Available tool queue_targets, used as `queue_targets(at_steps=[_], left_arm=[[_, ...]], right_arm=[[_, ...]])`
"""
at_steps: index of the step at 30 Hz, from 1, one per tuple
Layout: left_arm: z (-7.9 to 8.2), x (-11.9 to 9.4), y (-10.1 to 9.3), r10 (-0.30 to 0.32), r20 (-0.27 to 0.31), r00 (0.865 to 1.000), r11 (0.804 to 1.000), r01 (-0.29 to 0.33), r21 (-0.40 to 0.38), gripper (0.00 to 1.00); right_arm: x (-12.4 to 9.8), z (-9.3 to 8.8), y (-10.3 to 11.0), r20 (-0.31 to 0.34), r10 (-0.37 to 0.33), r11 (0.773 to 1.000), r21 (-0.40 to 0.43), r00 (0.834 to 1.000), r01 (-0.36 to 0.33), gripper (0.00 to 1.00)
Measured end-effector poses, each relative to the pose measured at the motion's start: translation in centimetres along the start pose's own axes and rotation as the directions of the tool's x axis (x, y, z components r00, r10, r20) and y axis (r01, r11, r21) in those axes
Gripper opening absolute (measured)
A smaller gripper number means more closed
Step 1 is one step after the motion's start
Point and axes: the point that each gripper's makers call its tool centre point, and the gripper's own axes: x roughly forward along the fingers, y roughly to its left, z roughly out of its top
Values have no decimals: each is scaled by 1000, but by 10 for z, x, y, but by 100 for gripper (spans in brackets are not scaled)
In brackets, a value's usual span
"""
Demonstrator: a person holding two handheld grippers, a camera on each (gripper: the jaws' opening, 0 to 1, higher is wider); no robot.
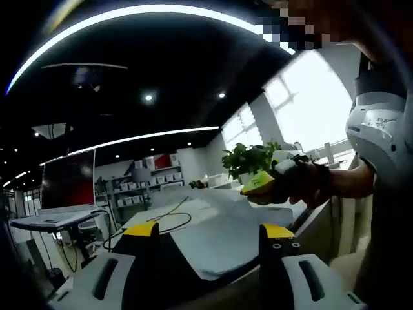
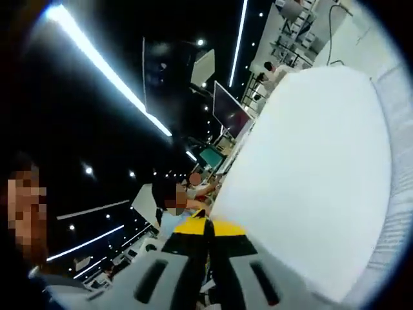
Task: Flip through the bound document one page at a time
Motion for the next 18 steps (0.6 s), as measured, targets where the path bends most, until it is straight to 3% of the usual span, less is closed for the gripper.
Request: queue_targets(at_steps=[10,14,18], left_arm=[[-14,-21,15,67,-33,997,998,-68,-15,60],[-19,-31,18,92,-53,994,995,-93,-25,59],[-23,-39,24,116,-62,991,992,-118,-32,59]], right_arm=[[27,-11,-18,-57,-50,997,56,997,53,1],[36,-16,-30,-86,-65,990,116,994,75,1],[42,-25,-42,-120,-106,987,108,987,119,1]])
